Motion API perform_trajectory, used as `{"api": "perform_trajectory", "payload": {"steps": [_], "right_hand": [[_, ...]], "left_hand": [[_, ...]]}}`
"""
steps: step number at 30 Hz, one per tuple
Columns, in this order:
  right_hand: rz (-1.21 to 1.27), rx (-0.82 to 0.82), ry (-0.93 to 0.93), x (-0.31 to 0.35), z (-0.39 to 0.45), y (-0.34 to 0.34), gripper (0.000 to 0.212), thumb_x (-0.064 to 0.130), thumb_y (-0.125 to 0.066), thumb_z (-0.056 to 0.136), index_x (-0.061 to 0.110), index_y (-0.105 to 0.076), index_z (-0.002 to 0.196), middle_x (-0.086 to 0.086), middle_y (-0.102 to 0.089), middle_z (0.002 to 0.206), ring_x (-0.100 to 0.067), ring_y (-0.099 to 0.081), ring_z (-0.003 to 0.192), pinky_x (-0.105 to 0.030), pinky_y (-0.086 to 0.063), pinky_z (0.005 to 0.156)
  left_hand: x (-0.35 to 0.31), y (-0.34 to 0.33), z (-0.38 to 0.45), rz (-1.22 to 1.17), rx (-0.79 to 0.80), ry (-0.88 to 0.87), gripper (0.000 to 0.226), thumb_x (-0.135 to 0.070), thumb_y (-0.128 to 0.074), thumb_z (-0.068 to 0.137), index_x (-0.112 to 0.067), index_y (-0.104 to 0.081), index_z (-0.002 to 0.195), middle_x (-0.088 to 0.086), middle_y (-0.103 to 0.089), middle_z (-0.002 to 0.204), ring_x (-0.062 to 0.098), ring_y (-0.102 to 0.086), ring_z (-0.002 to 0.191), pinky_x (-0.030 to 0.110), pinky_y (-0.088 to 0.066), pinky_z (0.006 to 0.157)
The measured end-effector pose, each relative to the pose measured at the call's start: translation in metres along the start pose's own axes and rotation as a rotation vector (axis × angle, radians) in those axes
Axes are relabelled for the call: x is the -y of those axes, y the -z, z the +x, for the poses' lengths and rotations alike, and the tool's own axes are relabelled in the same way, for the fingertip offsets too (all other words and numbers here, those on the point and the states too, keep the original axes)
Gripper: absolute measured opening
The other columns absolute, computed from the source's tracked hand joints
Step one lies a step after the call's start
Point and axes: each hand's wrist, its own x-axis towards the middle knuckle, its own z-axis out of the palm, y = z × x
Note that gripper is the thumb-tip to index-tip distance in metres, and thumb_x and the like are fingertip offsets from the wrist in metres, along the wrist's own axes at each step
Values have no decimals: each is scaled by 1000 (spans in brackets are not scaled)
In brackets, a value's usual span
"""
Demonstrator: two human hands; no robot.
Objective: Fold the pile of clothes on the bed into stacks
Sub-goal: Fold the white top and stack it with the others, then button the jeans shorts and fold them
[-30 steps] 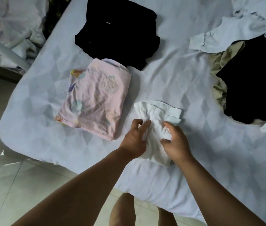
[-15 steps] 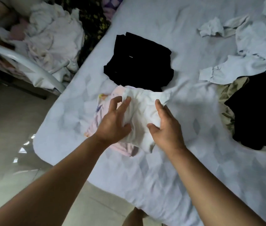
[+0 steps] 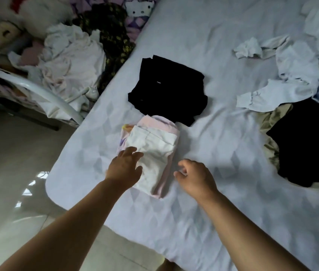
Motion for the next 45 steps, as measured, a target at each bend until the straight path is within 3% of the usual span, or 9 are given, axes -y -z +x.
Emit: {"api": "perform_trajectory", "payload": {"steps": [7,17,25,29,33,37,39,42,45], "right_hand": [[39,-152,-116,-65,-20,63,33,31,-54,92,15,-59,120,-2,-64,118,-18,-57,110,-25,-43,86],[164,-316,-369,-203,-58,129,32,29,-56,91,15,-61,119,-3,-65,109,-20,-59,102,-25,-42,81],[183,-401,-404,-307,-46,153,35,25,-58,90,12,-58,124,-6,-56,122,-22,-56,108,-29,-42,89],[205,-605,-339,-344,-45,168,27,10,-61,84,3,-62,110,-14,-59,111,-32,-57,101,-35,-43,83],[176,-818,-324,-376,-42,191,28,16,-54,74,0,-63,96,-19,-58,98,-39,-59,86,-42,-50,72],[88,-871,-343,-400,-30,204,44,17,-72,71,1,-59,110,-19,-56,105,-40,-54,97,-49,-49,82],[58,-861,-389,-406,-18,206,57,29,-76,72,2,-55,118,-20,-55,113,-40,-51,105,-49,-44,89],[161,-896,-471,-414,3,209,63,50,-55,87,1,-52,127,-22,-55,123,-39,-48,113,-47,-39,94],[201,-813,-586,-427,18,218,50,42,-50,94,6,-51,128,-20,-53,127,-38,-44,118,-45,-36,96]], "left_hand": [[-103,0,19,-118,73,-133,41,-39,-43,91,-24,-54,128,-2,-54,130,18,-53,116,26,-41,93],[-247,-32,48,-215,197,-269,31,-30,-55,91,-27,-59,121,-8,-62,116,7,-61,98,20,-42,87],[-341,-82,78,-186,216,-364,37,-28,-55,92,-25,-53,129,-8,-47,134,9,-49,119,23,-40,97],[-395,-100,96,-174,189,-425,44,-26,-58,90,-20,-50,133,-1,-38,142,15,-42,127,29,-40,101],[-449,-106,104,-156,171,-480,46,-28,-56,92,-20,-47,136,-1,-29,149,17,-29,135,29,-32,106],[-484,-111,112,-142,89,-523,45,-28,-56,91,-22,-48,135,-2,-26,151,17,-24,137,28,-30,107],[-491,-115,114,-161,86,-509,44,-28,-56,91,-22,-49,134,-2,-27,151,16,-24,138,27,-29,107],[-488,-120,113,-162,98,-484,43,-27,-57,91,-22,-51,133,-4,-28,150,14,-25,137,26,-30,106],[-472,-122,111,-137,120,-461,42,-27,-57,91,-21,-52,132,-4,-31,148,14,-28,136,25,-30,105]]}}
